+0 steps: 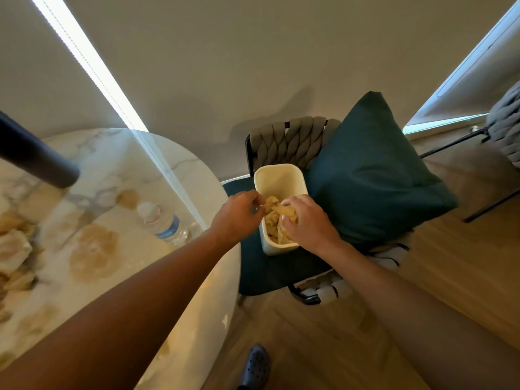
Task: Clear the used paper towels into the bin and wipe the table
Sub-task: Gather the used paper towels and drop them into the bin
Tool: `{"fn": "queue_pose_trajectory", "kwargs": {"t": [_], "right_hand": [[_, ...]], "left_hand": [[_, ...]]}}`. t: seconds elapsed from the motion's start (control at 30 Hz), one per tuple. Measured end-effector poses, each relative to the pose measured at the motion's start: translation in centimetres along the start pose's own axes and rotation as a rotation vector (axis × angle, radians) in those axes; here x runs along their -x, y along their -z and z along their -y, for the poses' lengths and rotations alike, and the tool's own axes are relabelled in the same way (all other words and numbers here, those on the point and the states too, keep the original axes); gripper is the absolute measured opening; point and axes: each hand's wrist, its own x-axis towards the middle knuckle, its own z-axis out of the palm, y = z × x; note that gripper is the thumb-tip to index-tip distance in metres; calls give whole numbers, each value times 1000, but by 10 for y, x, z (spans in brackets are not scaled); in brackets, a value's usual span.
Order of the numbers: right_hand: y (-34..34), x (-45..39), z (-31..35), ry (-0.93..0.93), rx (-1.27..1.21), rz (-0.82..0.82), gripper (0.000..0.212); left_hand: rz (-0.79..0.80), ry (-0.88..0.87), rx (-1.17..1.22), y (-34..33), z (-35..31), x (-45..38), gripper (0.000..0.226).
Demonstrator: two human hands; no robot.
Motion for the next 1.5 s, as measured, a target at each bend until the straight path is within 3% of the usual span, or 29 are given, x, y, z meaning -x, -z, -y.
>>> {"fn": "queue_pose_trajectory", "kwargs": {"t": [0.43, 0.73, 1.5], "right_hand": [[-22, 51, 84, 127, 32, -14, 34], [-72, 81, 167, 214, 28, 33, 31], [-207, 63, 361, 525, 12, 191, 25]], "left_hand": [[-15, -31, -87, 44, 33, 93, 25], [-46, -23, -100, 91, 106, 175, 22], [-221, 283, -118, 215, 314, 319, 15]]}}
